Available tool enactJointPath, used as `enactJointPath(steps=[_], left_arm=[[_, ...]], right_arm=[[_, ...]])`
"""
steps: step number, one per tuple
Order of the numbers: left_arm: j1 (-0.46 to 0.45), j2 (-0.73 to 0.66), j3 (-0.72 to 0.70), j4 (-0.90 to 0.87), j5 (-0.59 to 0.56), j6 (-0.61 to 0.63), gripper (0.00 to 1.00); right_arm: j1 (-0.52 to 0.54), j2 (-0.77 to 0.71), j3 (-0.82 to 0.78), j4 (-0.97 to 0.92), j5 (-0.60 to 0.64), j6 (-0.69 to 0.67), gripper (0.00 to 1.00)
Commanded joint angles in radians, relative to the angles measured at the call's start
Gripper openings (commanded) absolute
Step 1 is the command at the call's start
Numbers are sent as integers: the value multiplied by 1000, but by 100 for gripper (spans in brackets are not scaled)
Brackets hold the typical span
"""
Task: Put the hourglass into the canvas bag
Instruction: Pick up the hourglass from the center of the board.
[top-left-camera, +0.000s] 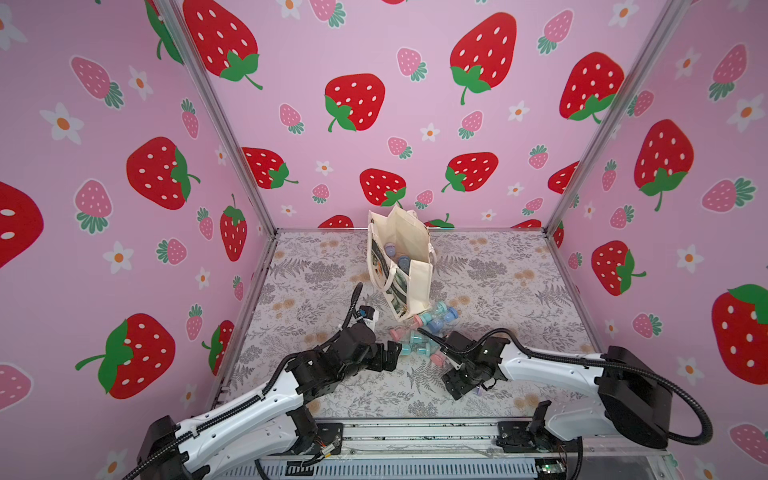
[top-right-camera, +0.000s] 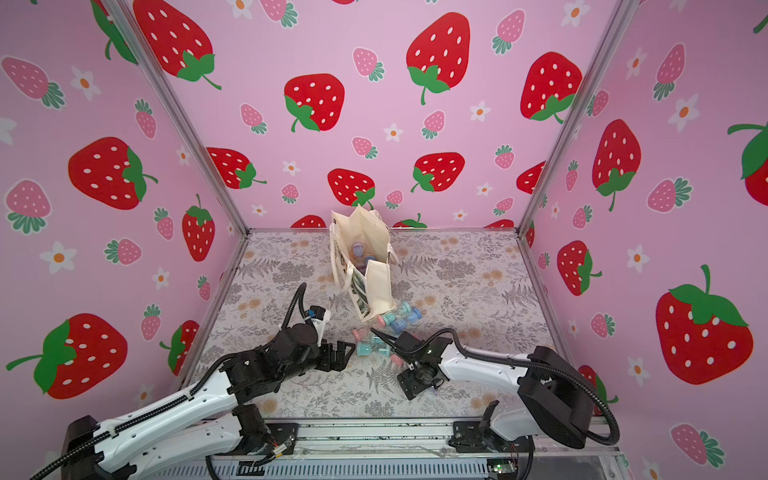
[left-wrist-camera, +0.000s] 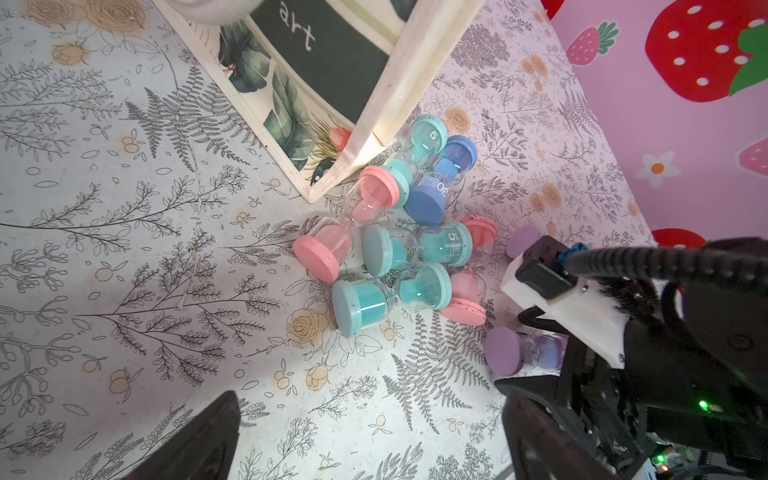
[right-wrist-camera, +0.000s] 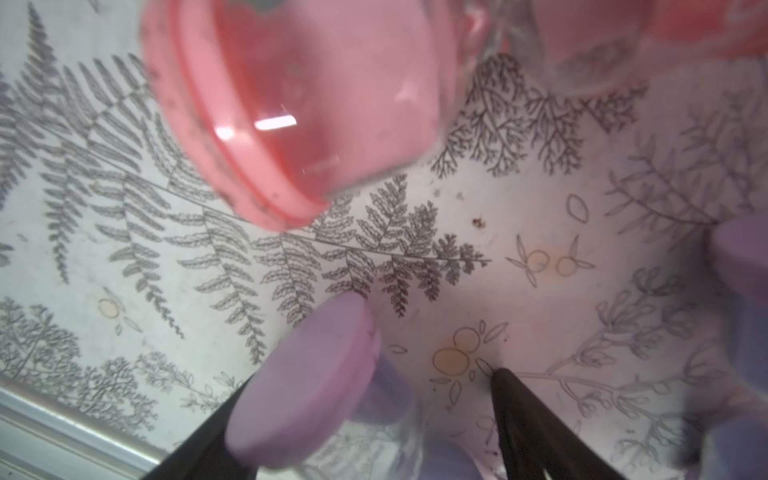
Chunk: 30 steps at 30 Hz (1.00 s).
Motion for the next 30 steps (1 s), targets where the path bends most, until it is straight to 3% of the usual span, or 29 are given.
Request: enactJointPath(steps=[1,26,30], left_arm=[[-4,-13,-3,9,-34,-1,99],[-4,-11,11,-2,-59,0,99],[-4,-11,14,-1,-60,-2,99]], right_arm=[[8,54,-3,47,1,-5,81],[10,33,7,35,58,3,47],[10,17,13,32,73,6,46]])
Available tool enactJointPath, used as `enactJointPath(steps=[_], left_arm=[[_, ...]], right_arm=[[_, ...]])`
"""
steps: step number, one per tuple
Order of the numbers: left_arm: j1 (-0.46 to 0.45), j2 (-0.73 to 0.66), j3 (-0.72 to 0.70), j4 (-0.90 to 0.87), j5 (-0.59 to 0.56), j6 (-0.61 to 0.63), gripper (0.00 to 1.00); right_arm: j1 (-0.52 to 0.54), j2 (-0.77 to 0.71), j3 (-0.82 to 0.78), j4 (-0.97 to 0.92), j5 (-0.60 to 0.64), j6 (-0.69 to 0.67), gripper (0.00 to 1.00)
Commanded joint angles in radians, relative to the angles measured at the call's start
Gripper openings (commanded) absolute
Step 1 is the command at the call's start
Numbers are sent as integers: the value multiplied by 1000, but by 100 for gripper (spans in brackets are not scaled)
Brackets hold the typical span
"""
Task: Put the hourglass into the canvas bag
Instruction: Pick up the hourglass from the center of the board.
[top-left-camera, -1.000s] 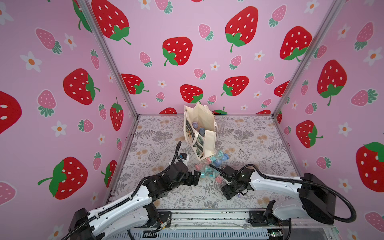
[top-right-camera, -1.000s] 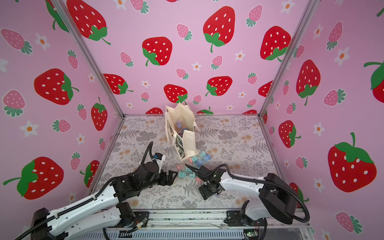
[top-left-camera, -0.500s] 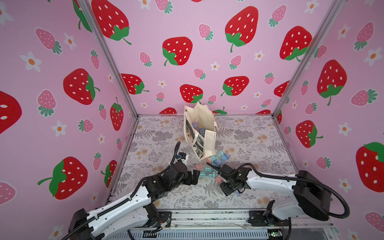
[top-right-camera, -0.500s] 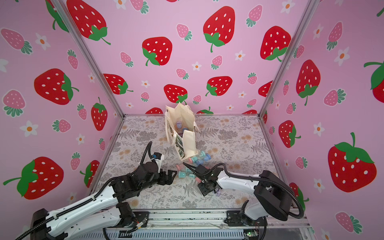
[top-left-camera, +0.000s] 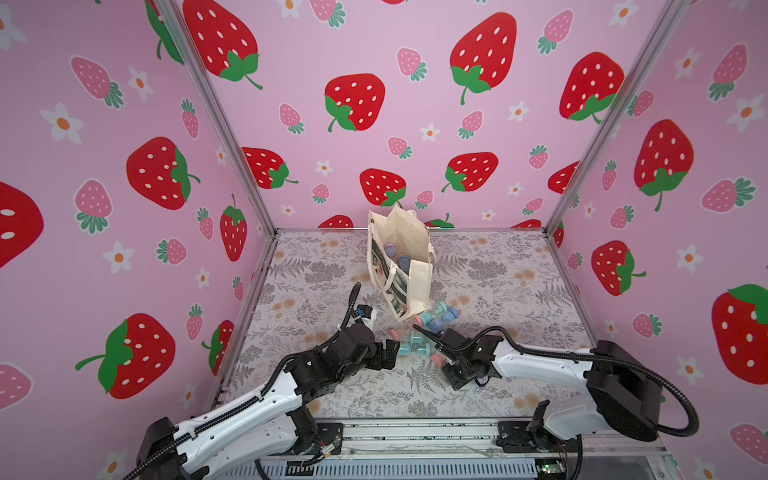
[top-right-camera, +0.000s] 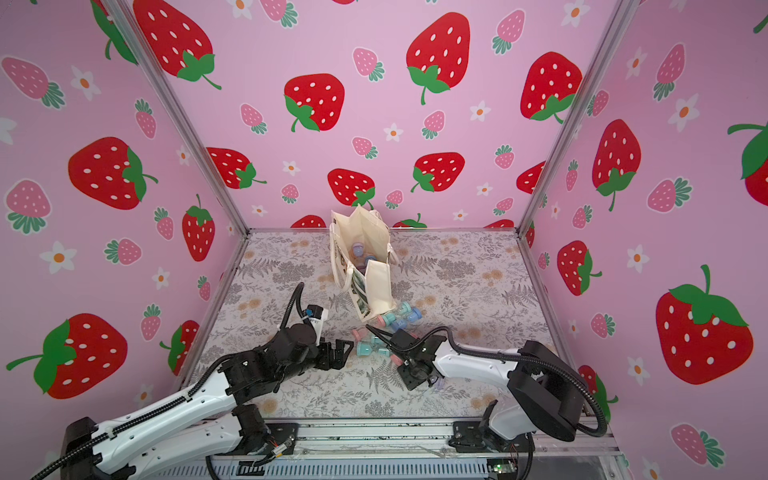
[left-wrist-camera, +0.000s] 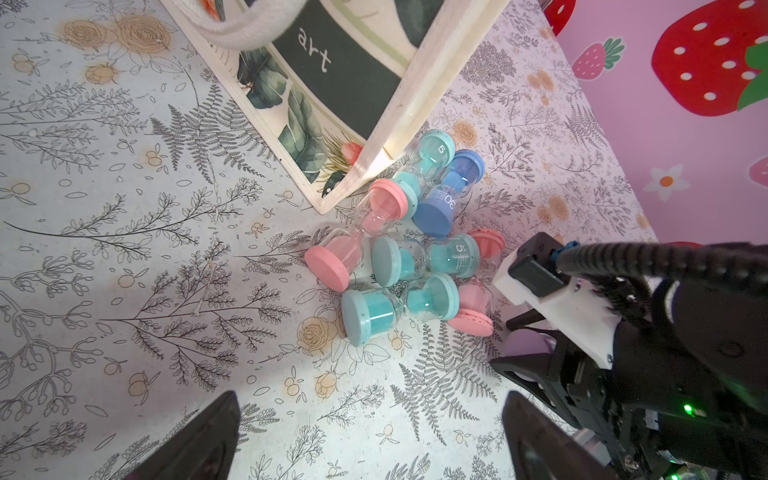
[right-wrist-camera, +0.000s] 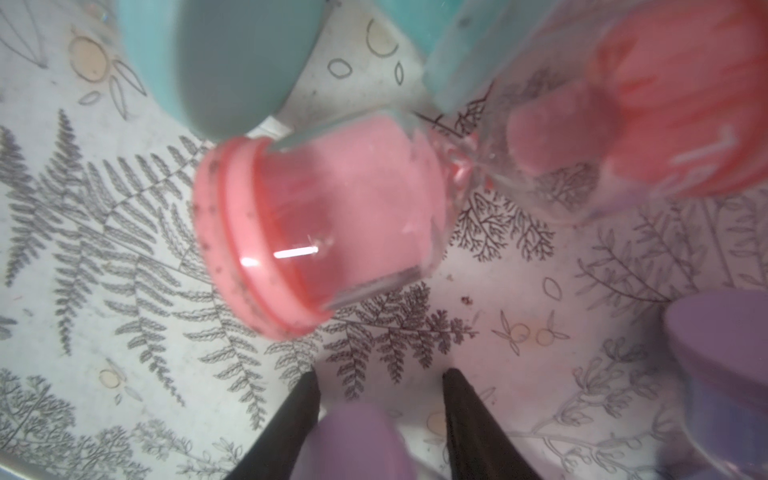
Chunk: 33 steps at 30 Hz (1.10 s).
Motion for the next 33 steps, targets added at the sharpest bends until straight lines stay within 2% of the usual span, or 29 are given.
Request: enactJointPath(steps=[1,7,16,24,33], left_arm=[[-4,0,16,-1,-26,-3,99],[-4,-5,25,-5,-34,1,99],[-4,-32,55,-28,-65,28,99],[17,-59,159,-80,-115,122,99],[98,5,320,-130,-99,213,99]], right_arm=[[6,-23,-3,-24,13,18,46],[4,-64,17,-40,39,15,42],[-3,-161,88,-102,95,-6,41],[-44,-222,286,-164,115,-88,42],[-111,-112,599,-111,104,-202,43]])
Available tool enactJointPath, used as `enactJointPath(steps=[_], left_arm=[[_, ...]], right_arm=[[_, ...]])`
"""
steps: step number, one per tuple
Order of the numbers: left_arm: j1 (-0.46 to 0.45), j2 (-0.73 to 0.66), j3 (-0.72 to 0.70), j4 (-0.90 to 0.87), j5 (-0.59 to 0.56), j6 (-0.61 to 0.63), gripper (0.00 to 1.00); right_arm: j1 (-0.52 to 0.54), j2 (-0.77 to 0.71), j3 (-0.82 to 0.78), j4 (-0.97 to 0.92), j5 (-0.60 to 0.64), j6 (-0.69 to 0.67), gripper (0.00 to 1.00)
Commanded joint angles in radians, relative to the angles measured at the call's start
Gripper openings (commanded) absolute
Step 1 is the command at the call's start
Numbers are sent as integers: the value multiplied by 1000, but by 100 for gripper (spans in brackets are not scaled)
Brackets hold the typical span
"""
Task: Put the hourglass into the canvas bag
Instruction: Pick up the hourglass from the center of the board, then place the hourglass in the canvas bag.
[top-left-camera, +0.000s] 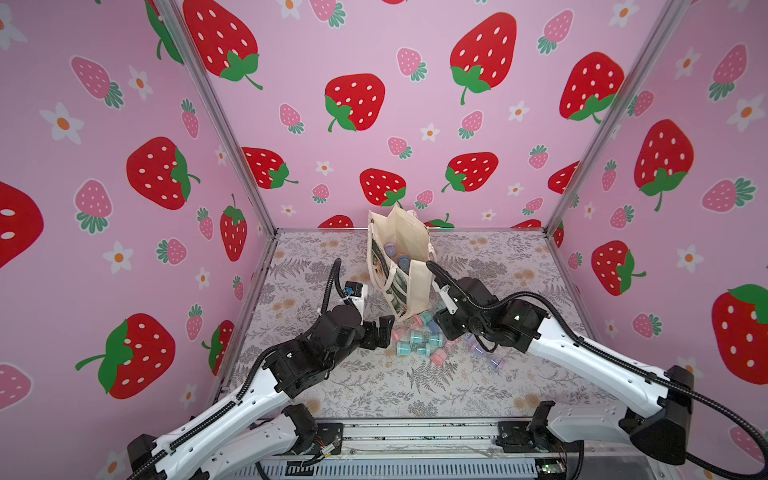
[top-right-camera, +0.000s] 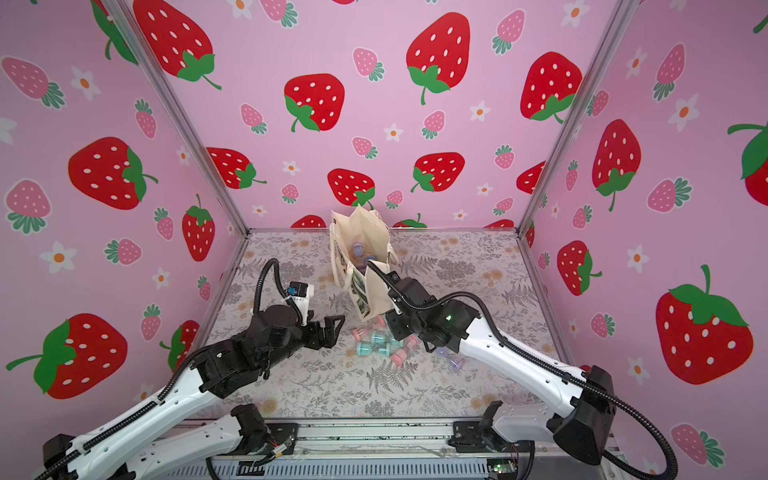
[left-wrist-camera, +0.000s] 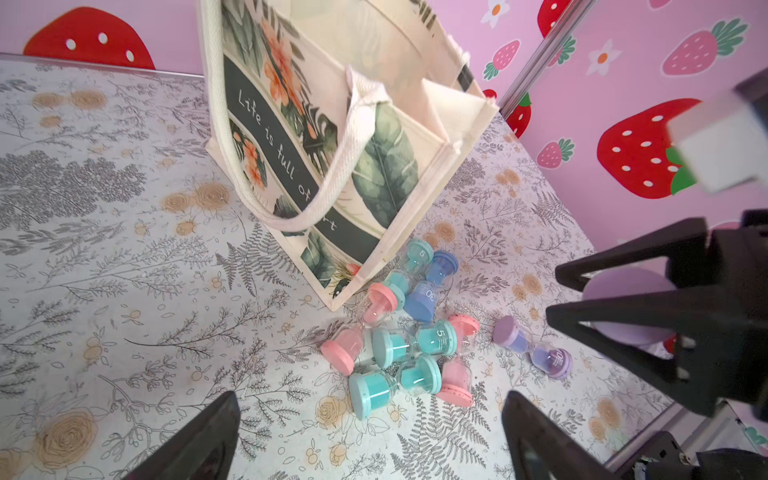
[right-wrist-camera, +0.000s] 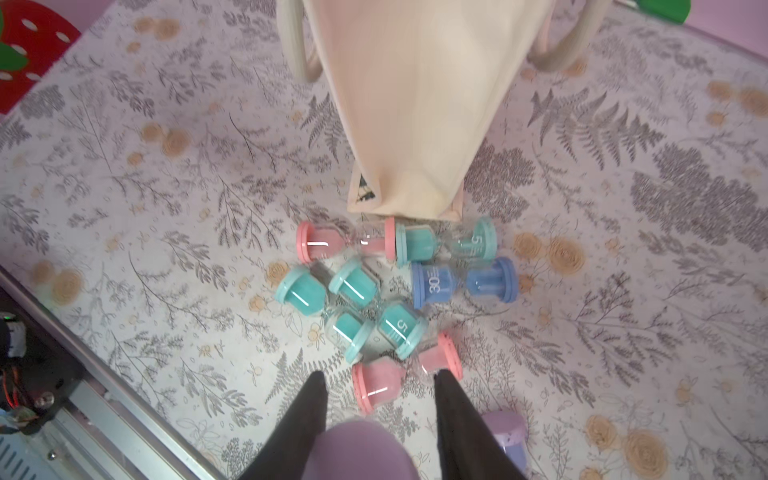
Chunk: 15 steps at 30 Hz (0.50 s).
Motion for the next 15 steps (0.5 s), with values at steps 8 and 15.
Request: enactJointPath(steps=[8,15], left_arm=[[127,92,170,-40,37,79,99],[228,150,196,6,126,72,99]], right_arm=[[-104,219,374,99,-38,-128,42],[-153,379,579,152,-42,-158,42]])
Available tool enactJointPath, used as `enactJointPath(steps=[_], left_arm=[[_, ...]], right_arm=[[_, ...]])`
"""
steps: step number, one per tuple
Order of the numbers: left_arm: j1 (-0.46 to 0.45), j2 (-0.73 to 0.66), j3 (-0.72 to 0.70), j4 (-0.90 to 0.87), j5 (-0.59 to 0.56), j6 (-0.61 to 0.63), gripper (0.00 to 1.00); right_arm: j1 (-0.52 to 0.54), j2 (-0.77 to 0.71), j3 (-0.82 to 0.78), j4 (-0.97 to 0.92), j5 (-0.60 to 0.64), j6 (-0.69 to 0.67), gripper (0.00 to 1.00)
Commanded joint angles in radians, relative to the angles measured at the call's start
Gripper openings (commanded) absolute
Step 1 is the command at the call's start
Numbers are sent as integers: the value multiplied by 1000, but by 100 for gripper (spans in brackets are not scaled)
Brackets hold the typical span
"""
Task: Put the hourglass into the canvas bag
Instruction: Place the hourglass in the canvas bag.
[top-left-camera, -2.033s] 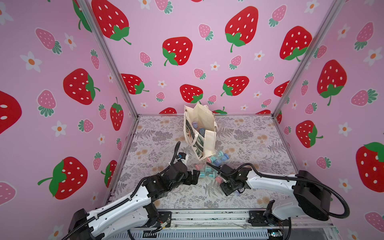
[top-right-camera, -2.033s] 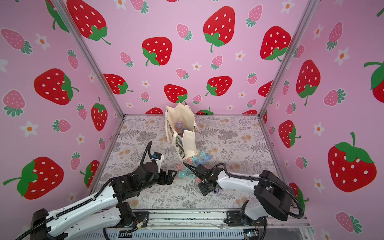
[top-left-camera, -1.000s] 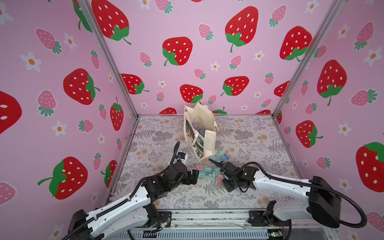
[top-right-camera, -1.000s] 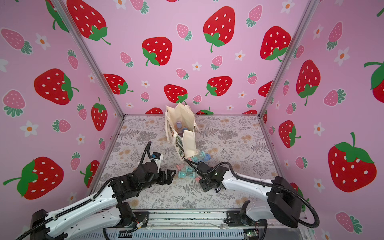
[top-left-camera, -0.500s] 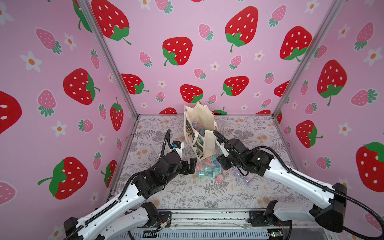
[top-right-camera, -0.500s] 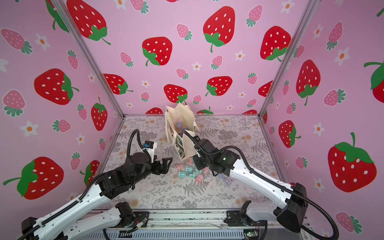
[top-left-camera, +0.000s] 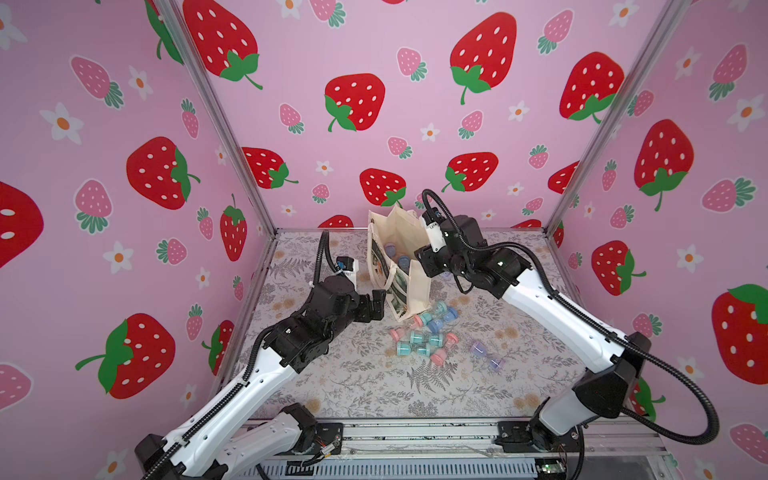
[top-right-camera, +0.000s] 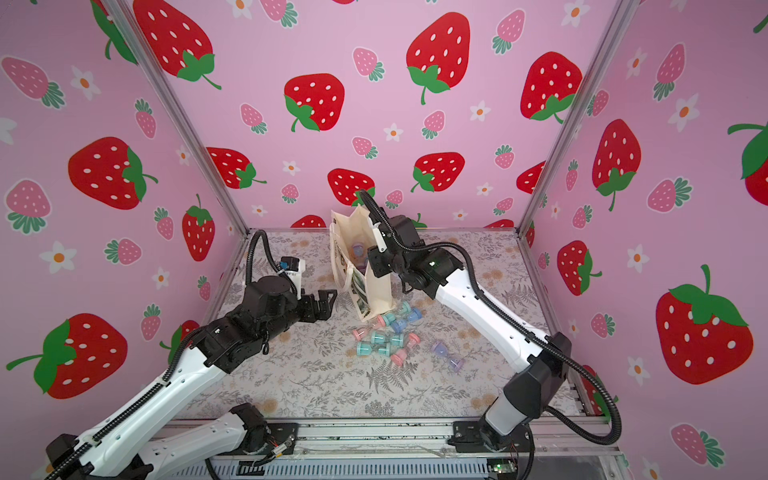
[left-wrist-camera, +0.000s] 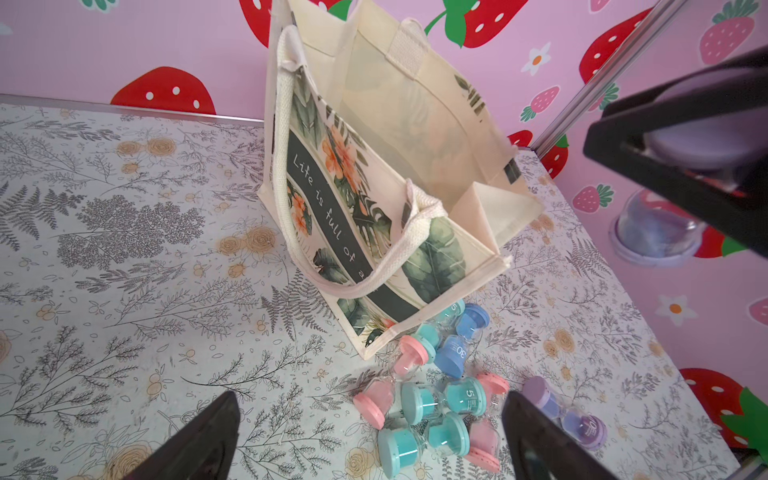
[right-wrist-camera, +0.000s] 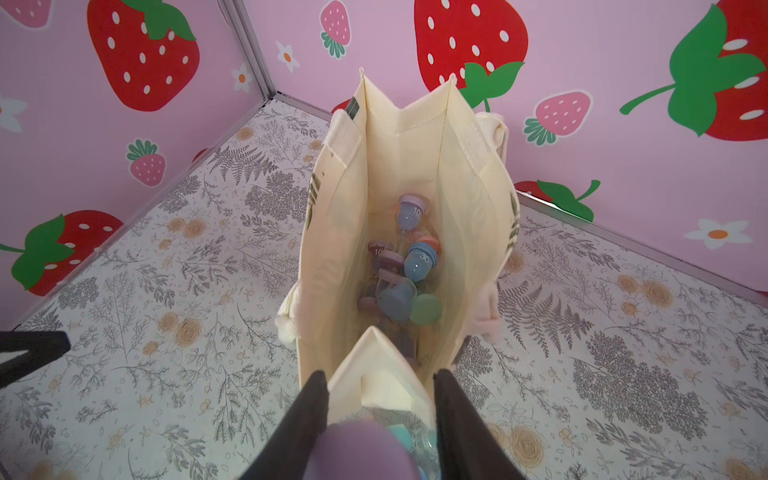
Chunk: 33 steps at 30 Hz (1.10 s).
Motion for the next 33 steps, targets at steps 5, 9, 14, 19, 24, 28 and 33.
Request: enactJointPath(steps=[5,9,14,19,24,28,33], left_arm=[[63,50,51,77,61,-3,99],[85,86,69,98,78,-9,99],[94,108,52,158,65,-18,99],[105,148,63,164,58,-27,99],[109,156,41,186,35,-40,99],[109,164,32,184,26,-45,99],[110,163,27,174,16,-45,99]], right_arm=[[-30,154,190,81,-42,-42,42],[-31,243,246,139,-89,-55,42],[-38,361,334,149,-37,-65,41],[-56,446,372,177,-37,-59,42],[-74,532,397,171,-38,-47,41],[-77,591,428,156,-15,-48,42],[-74,668,466,143,9,-64,44]])
